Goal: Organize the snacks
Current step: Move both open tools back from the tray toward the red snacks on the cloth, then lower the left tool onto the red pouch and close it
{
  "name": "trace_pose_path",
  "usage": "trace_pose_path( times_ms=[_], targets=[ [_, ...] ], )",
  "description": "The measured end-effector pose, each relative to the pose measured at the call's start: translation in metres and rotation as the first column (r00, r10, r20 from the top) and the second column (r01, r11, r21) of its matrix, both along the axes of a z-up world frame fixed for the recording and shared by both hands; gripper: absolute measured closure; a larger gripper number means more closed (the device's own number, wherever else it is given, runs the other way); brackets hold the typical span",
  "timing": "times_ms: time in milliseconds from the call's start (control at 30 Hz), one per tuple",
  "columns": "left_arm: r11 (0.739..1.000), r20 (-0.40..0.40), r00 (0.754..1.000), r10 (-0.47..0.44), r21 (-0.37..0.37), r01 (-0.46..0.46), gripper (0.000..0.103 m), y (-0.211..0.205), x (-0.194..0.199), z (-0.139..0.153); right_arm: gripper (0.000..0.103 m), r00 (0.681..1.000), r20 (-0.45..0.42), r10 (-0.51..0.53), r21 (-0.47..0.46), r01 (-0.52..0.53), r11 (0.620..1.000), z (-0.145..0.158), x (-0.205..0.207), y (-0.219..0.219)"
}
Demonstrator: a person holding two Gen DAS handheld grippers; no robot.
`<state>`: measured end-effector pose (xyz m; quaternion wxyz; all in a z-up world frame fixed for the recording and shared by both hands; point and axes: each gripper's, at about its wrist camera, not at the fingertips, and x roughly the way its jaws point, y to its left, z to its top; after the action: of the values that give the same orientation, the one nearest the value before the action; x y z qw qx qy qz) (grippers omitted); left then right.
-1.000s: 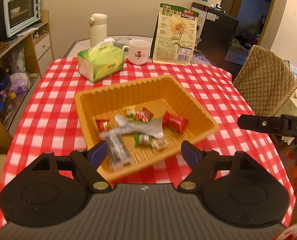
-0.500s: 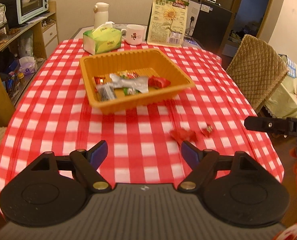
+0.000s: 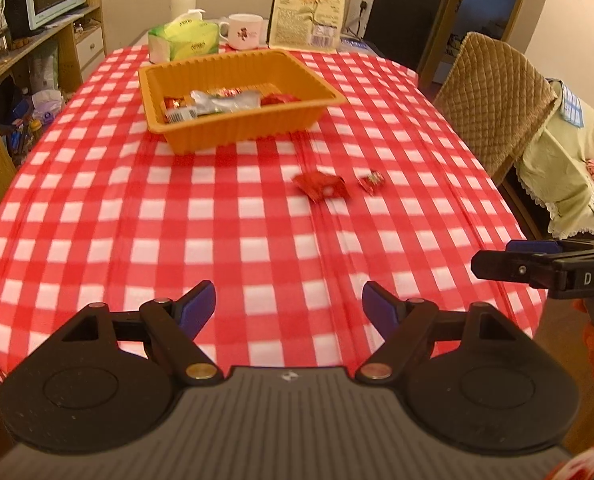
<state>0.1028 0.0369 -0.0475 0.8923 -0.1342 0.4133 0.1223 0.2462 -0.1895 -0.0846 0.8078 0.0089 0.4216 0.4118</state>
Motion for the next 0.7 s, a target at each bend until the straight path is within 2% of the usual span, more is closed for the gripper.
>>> trace_pose_path(
  times_ms=[267,700],
  targets=[
    [1.0,-0.04,0.999,-0.015,-0.002,0.015,0.024,-0.022,-0.011,-0.014,0.005,1.0,-0.011,0.01,-0.042,-0.011,0.999,-0.014,-0.013,-0.015],
    [0.999,-0.069,0.997,-0.043,0.005,0.043,0.024,-0.034,-0.011,-0.02,0.005,1.0,-0.008,0.025,-0.105,-0.026,0.994,-0.026,-0.019,-0.021]
  ],
)
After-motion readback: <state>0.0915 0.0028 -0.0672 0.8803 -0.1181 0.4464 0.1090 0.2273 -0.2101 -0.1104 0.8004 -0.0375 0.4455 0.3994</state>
